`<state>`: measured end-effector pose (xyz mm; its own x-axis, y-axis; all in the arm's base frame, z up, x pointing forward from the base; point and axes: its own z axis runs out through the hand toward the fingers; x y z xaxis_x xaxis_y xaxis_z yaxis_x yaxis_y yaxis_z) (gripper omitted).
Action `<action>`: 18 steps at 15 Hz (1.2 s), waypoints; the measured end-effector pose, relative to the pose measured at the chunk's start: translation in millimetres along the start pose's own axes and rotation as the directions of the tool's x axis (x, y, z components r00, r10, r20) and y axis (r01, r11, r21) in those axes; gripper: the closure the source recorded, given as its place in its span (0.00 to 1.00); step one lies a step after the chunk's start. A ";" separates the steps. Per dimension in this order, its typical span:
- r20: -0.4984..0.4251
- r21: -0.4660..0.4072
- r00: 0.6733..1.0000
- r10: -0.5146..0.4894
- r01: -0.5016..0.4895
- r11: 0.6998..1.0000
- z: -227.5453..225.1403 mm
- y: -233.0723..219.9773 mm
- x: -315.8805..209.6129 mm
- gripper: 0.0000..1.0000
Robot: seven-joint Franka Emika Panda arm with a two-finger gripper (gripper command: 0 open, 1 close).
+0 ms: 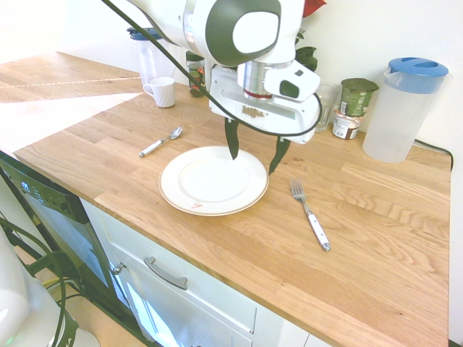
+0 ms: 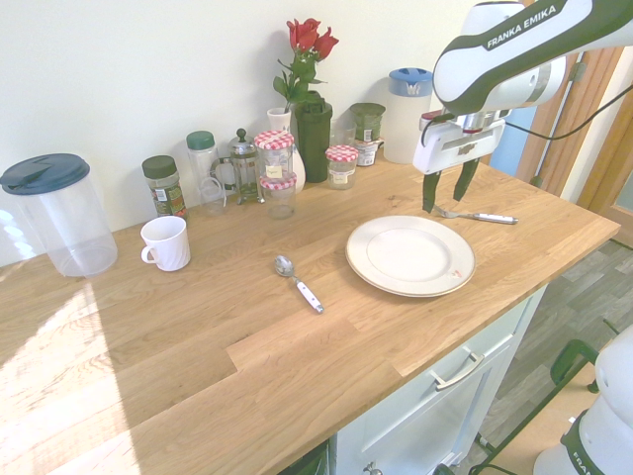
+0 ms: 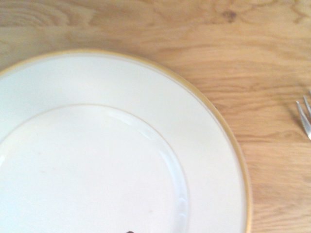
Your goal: Put the fork into the plate
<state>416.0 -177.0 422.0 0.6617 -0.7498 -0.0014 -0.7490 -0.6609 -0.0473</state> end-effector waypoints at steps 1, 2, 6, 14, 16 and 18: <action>0.002 -0.004 1.000 0.000 0.000 1.000 0.0 11.9 8.4 0.00; 0.000 -0.010 1.000 -0.002 0.002 1.000 0.2 22.6 16.1 0.00; 0.004 -0.056 0.997 -0.079 0.079 0.995 7.8 55.0 36.5 0.00; -0.015 -0.083 0.991 -0.134 0.132 0.988 56.0 92.7 63.2 0.00; -0.017 -0.076 0.992 -0.128 0.126 0.989 61.5 95.5 66.1 1.00; -0.026 -0.071 0.992 -0.124 0.121 0.990 62.0 97.3 67.8 1.00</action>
<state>390.1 -290.1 355.4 0.7481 -0.6629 0.0301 -0.6636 -0.7477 0.0235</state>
